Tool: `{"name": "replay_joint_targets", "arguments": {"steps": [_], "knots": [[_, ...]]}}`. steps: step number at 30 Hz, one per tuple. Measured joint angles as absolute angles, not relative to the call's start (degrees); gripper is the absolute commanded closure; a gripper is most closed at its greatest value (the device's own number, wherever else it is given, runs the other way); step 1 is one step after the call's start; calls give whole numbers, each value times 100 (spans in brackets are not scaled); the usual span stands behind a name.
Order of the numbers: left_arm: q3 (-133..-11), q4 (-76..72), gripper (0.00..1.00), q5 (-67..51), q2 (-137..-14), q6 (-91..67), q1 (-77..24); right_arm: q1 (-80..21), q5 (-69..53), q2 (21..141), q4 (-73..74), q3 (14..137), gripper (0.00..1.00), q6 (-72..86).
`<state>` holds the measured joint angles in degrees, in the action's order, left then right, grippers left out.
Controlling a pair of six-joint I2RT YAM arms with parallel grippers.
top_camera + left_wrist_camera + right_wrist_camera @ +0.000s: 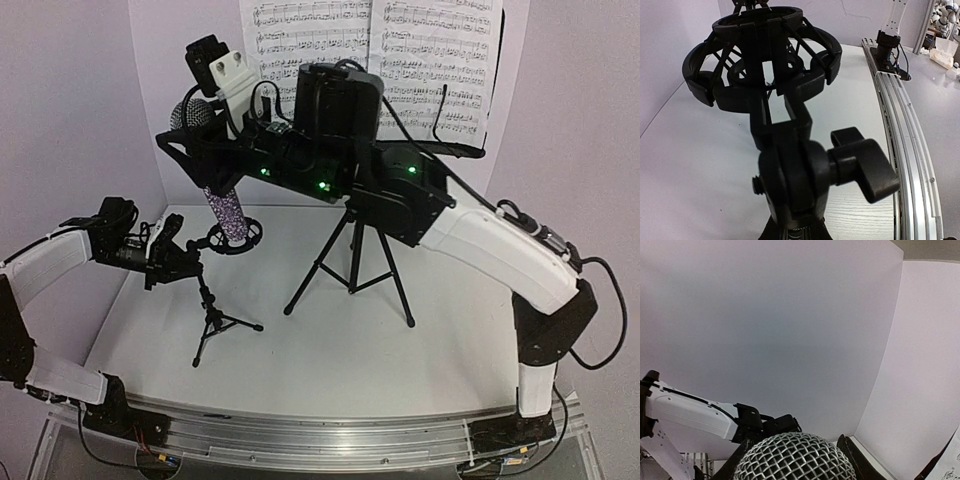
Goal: Set up the instrument practice props
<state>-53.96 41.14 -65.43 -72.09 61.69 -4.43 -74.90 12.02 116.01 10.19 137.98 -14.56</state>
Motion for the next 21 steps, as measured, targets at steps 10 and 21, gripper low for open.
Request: {"name": "replay_joint_targets", "arguments": {"steps": [10,21], "knots": [[-5494,4790,100,-6686,-7247,6846,-325,-6976,1152,12849,381,14695,100,-1426],[-5505,4842,100,-6676,-7244,6842,-316,-7054,1383,12652,169,14506,100,-1001]]}}
